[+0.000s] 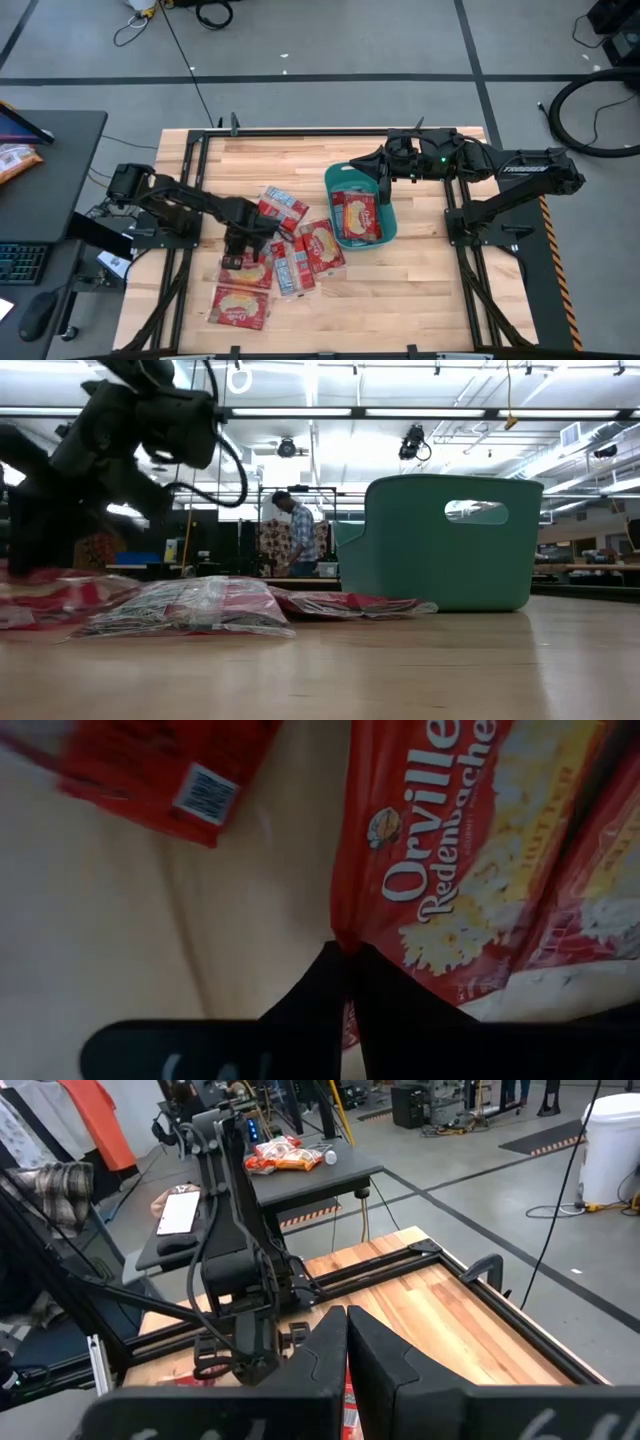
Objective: Sort popcorn bags into baskets
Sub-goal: Put the red popcorn pack into the green bin
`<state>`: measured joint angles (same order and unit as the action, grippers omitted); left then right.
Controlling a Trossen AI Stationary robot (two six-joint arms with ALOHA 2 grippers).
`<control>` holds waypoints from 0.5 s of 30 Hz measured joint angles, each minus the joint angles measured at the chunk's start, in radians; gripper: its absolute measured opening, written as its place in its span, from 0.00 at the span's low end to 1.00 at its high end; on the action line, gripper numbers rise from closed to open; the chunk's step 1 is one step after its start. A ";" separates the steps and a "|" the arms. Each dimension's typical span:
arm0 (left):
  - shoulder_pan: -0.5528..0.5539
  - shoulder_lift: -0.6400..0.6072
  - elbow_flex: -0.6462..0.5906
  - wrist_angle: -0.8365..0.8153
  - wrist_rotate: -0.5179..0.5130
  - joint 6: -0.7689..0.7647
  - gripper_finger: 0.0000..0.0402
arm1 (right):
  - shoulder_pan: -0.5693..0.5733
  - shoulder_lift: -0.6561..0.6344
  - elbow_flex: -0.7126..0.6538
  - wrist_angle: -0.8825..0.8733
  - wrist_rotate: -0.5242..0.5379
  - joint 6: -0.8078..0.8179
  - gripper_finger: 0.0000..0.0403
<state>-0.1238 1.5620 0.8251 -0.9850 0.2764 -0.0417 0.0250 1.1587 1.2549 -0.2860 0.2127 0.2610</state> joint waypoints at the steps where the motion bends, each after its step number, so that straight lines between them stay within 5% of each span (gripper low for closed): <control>1: 0.002 -0.001 0.015 -0.021 -0.013 0.000 0.03 | 0.000 0.000 0.000 0.000 0.000 -0.001 0.04; 15: 0.037 -0.027 0.317 -0.275 -0.236 0.158 0.01 | 0.001 -0.007 0.000 -0.027 -0.007 -0.057 0.04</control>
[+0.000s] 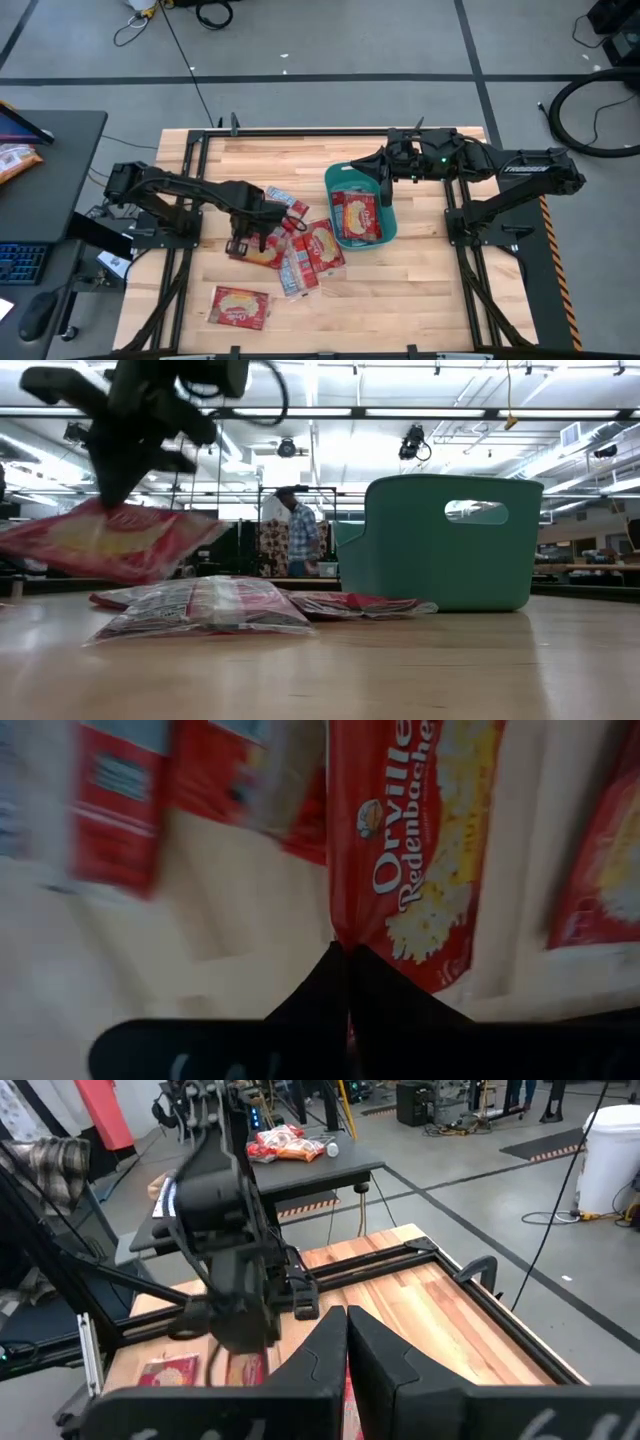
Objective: Sort popcorn bags into baskets
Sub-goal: Put the red popcorn pack into the green bin
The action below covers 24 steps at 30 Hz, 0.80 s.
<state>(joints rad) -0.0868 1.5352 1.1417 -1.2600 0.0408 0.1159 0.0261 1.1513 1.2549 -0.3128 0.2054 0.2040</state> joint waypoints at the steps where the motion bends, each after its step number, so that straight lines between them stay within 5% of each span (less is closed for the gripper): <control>1: 0.001 0.000 0.025 -0.016 -0.022 0.013 0.01 | 0.000 -0.004 0.000 -0.001 0.000 -0.003 0.04; 9: 0.005 0.000 0.208 0.019 -0.232 0.159 0.01 | -0.009 -0.054 0.000 -0.026 0.011 -0.014 0.04; 24: 0.016 0.007 0.236 0.675 -0.553 0.615 0.02 | -0.010 -0.158 0.000 -0.062 0.142 -0.017 0.04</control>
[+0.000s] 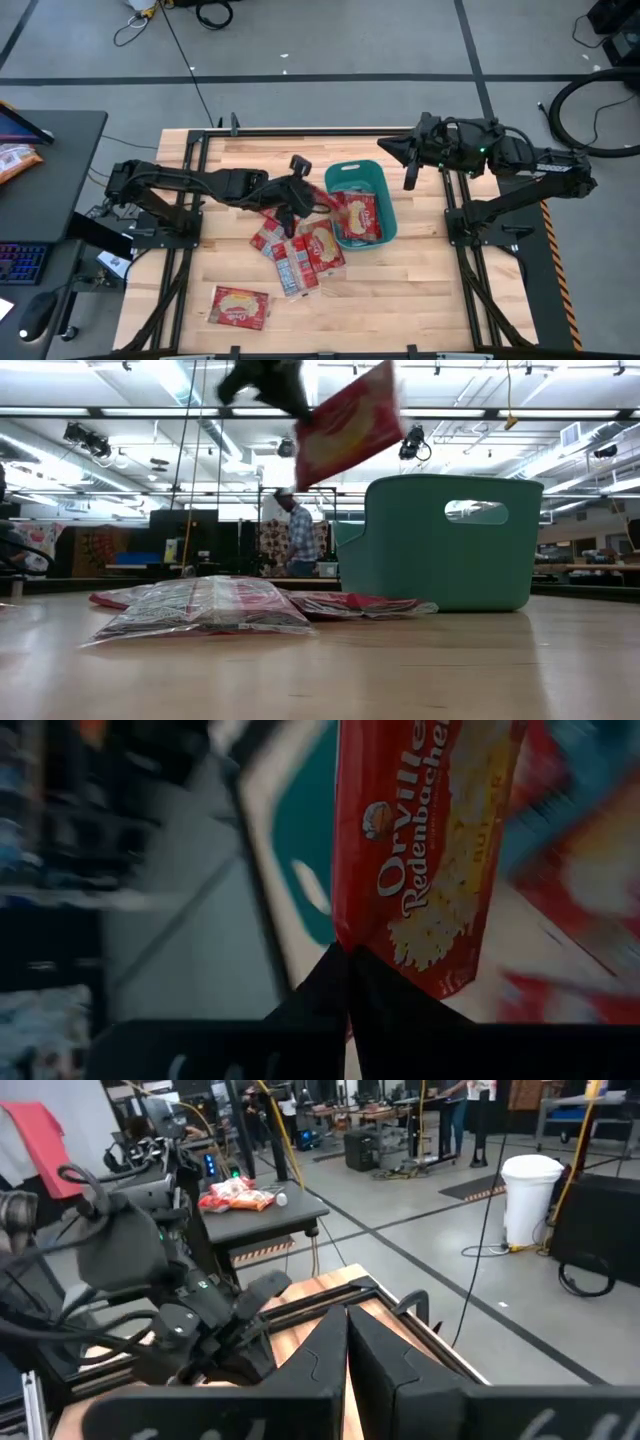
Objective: Sort popcorn bags into baskets
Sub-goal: Put the red popcorn pack into the green bin
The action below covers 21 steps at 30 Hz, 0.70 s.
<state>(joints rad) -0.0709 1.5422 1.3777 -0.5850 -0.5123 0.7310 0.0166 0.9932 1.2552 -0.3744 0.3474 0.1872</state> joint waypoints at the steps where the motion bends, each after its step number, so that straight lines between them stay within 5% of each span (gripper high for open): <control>1: 0.006 0.006 0.000 0.048 0.000 0.022 0.02 | 0.000 0.000 0.000 -0.001 0.000 0.006 0.04; 9: 0.055 0.115 -0.001 0.331 0.011 0.212 0.02 | 0.001 0.003 0.000 -0.009 0.001 0.028 0.04; 21: 0.107 0.260 -0.002 0.470 0.163 0.438 0.02 | 0.001 0.002 0.000 -0.017 -0.005 0.070 0.04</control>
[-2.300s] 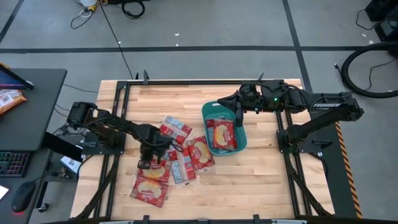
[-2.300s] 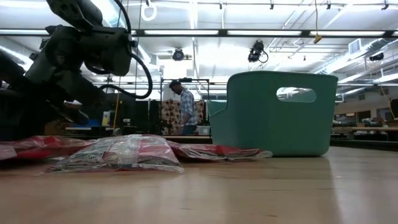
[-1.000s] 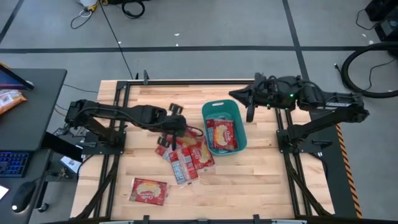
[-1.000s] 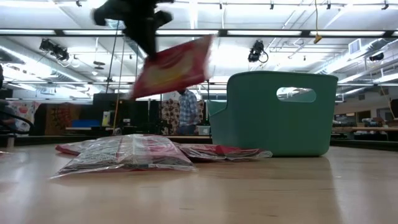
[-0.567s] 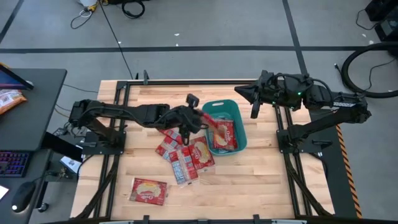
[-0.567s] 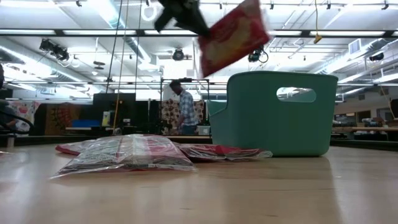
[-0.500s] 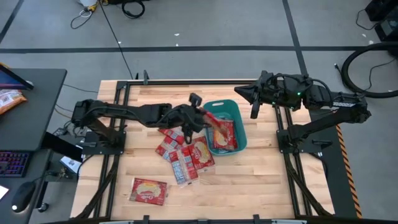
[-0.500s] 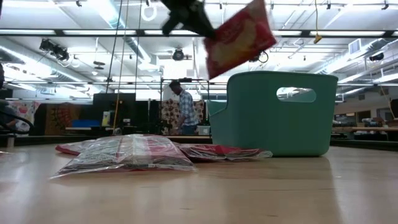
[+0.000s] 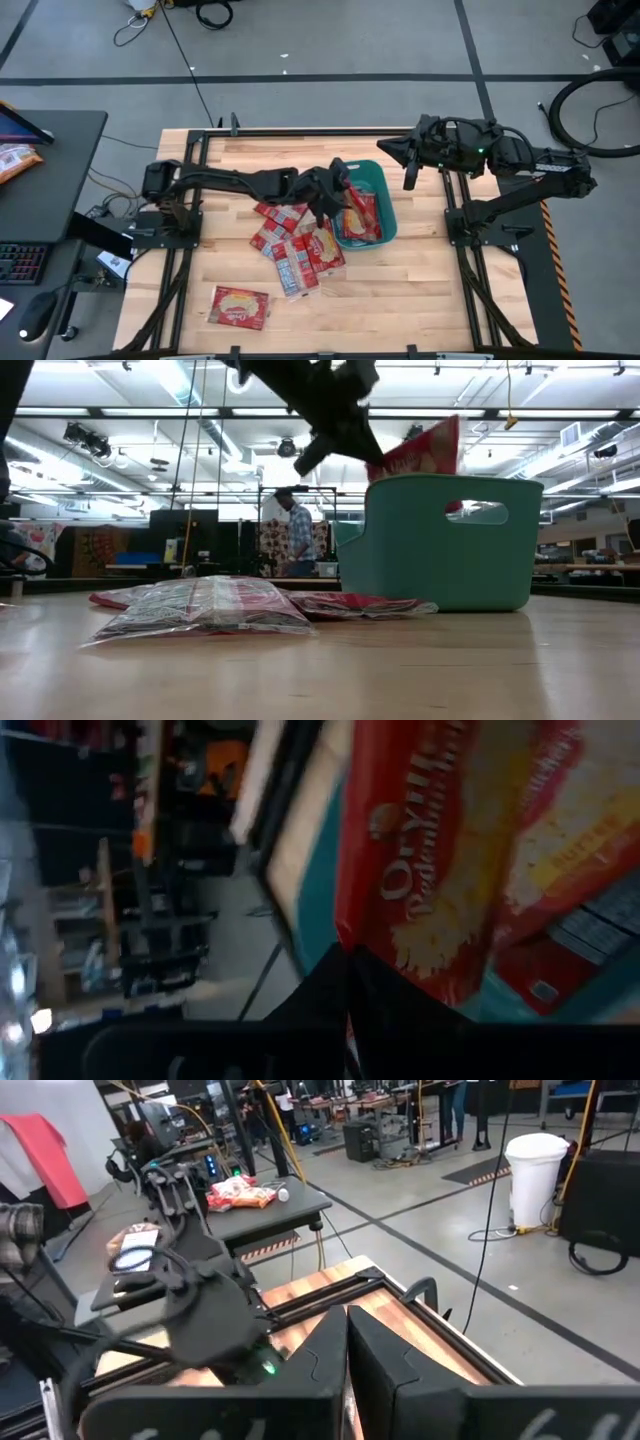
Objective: Sort popcorn bags into baskets
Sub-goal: Put the red popcorn pack into the green bin
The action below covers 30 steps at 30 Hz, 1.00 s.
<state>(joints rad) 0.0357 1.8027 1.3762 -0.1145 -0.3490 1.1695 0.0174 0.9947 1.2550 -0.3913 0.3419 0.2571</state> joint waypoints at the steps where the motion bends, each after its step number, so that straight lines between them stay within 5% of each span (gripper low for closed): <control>1: 0.003 0.009 0.000 -0.006 0.013 0.010 0.02 | 0.000 0.000 0.000 -0.003 -0.001 0.005 0.04; 11: 0.006 0.108 0.000 -0.005 0.086 0.015 0.04 | 0.001 0.000 0.000 -0.006 -0.029 0.014 0.04; 20: -0.008 0.118 0.000 0.055 0.081 -0.057 0.19 | 0.001 0.000 0.000 -0.006 -0.030 0.014 0.04; 30: -0.047 0.055 0.000 0.186 -0.097 -0.270 0.32 | 0.001 0.000 0.000 -0.007 -0.041 0.014 0.04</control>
<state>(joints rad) -0.0109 1.8579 1.3764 0.0711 -0.4462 0.9000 0.0185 0.9943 1.2551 -0.3981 0.3004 0.2714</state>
